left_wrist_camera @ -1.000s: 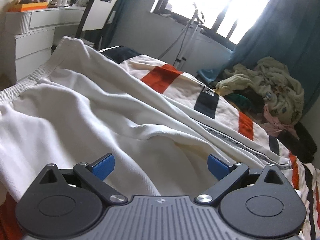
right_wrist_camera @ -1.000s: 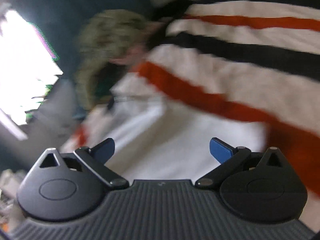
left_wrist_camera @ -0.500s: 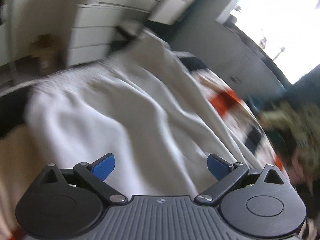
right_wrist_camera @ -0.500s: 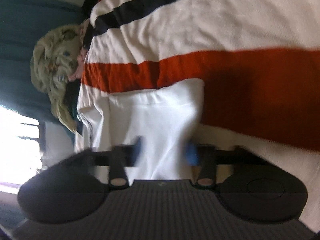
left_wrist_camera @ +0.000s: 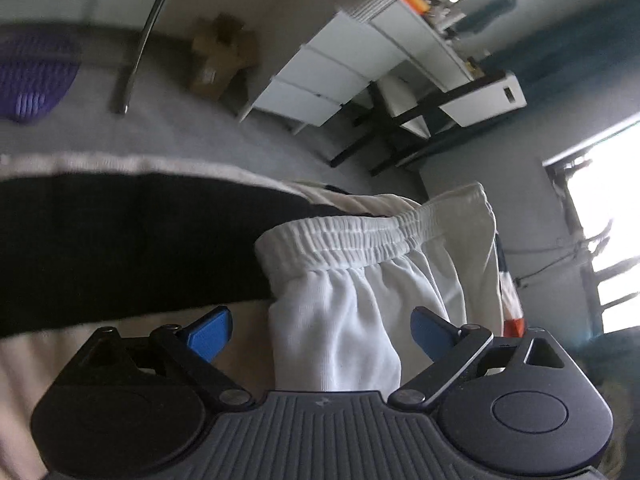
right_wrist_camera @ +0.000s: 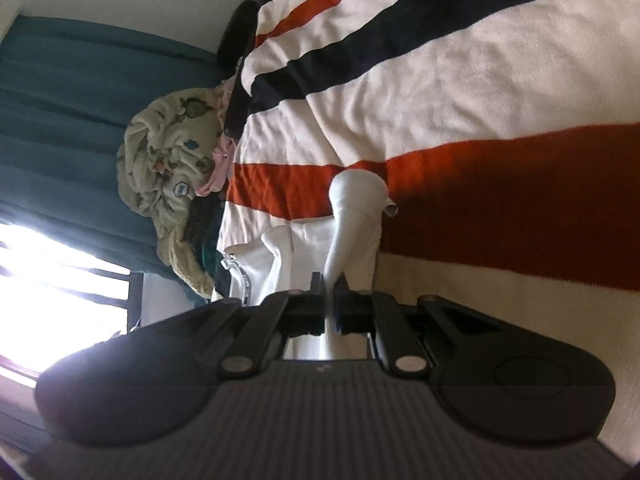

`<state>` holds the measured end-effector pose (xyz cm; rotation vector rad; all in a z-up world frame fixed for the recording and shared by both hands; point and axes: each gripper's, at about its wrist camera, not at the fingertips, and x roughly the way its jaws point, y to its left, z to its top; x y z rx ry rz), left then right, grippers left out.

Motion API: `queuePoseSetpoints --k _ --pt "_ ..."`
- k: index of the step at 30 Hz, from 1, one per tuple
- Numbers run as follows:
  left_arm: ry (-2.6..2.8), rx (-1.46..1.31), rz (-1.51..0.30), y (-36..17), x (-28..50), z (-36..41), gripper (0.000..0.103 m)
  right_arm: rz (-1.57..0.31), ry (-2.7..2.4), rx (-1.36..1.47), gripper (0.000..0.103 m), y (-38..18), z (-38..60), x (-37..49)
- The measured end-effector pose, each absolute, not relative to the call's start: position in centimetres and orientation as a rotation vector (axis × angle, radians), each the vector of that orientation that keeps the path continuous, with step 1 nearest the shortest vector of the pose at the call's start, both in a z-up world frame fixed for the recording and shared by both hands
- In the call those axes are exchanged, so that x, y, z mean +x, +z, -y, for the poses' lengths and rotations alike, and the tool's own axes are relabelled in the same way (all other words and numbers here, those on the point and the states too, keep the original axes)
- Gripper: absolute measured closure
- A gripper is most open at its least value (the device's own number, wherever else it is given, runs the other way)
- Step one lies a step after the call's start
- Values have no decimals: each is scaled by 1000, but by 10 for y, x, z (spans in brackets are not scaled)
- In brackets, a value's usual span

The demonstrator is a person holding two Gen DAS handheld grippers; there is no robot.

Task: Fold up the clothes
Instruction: 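Grasp the cuff with the right gripper while the left gripper grasps the waistband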

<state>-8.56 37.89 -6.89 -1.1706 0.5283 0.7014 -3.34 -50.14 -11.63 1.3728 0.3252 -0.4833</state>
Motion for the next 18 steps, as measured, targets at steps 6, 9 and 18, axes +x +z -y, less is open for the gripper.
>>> queuePoseSetpoints --k 6,9,18 --pt "540 -1252 -584 -85 -70 -379 31 -353 -525 1356 96 -120 501 -26" --pt "495 -1268 -599 -89 -64 -376 52 -352 -540 1342 96 -121 500 -21" --pt "478 -1322 -502 -91 -79 -376 93 -306 -579 1286 96 -110 494 -25"
